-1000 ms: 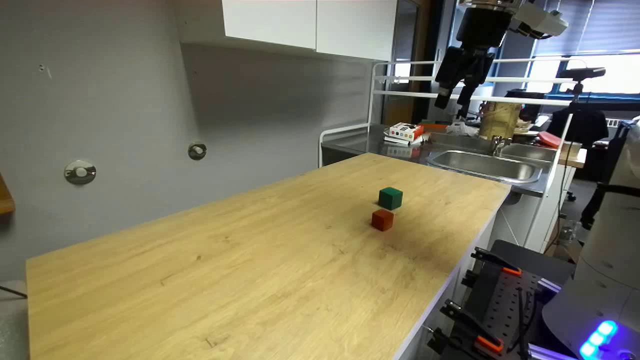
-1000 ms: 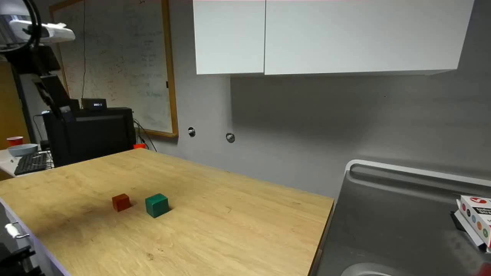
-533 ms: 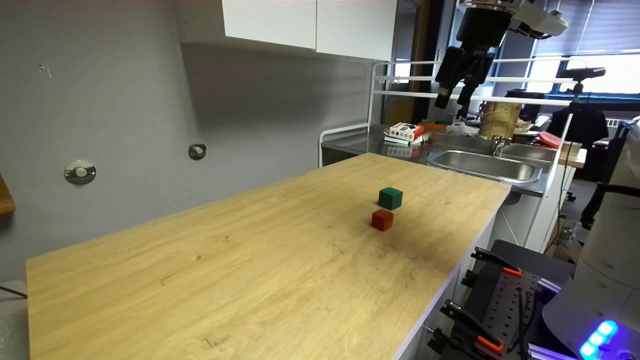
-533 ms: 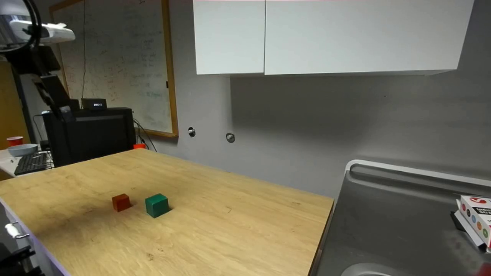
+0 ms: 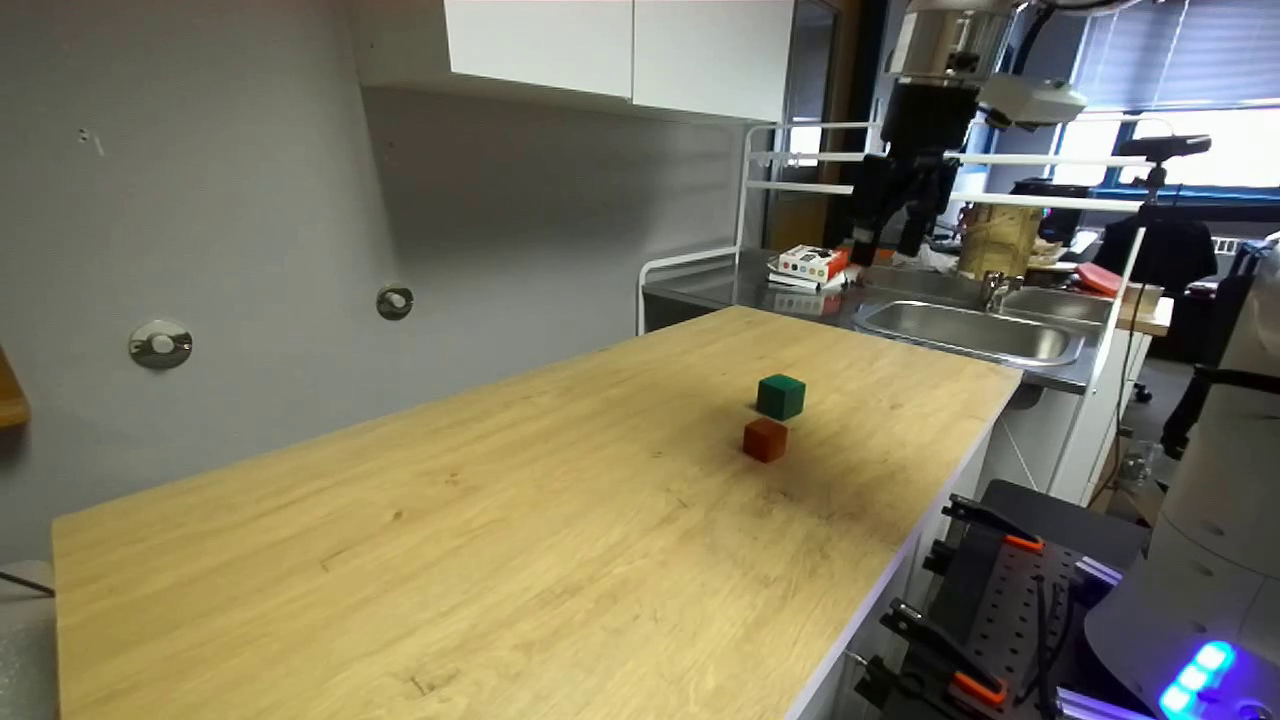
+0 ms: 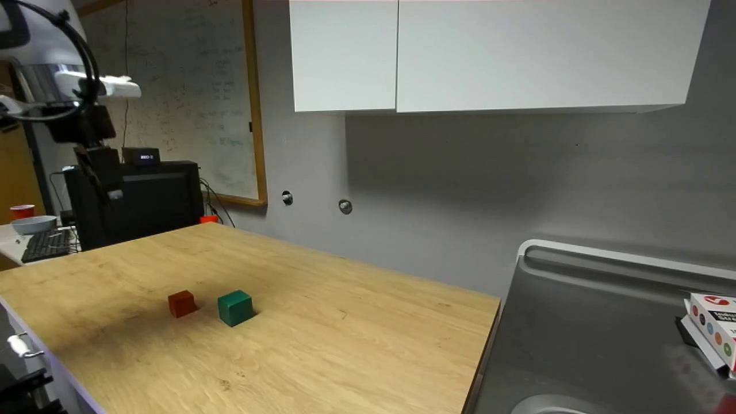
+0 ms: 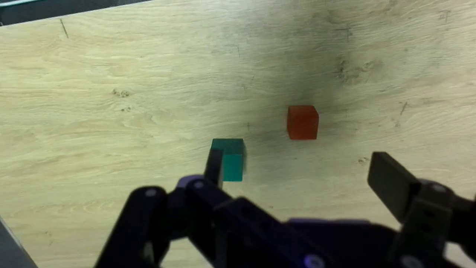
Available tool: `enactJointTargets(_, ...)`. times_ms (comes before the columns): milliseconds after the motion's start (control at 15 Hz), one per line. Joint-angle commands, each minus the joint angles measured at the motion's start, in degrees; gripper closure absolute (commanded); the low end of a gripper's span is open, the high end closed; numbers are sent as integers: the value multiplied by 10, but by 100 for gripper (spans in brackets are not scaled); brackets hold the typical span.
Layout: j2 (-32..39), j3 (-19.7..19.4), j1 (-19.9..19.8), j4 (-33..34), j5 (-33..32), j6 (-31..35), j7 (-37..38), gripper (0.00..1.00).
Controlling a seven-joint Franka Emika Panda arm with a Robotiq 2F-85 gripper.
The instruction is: Put the orange block on the green one
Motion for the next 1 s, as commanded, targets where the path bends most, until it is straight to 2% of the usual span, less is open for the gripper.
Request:
enactJointTargets(0, 127, -9, -2, 3, 10, 79, 10, 0)
enactJointTargets(400, 342, -20, 19, 42, 43, 200, -5, 0)
enactJointTargets(933, 546, -21, 38, 148, 108, 252, -54, 0)
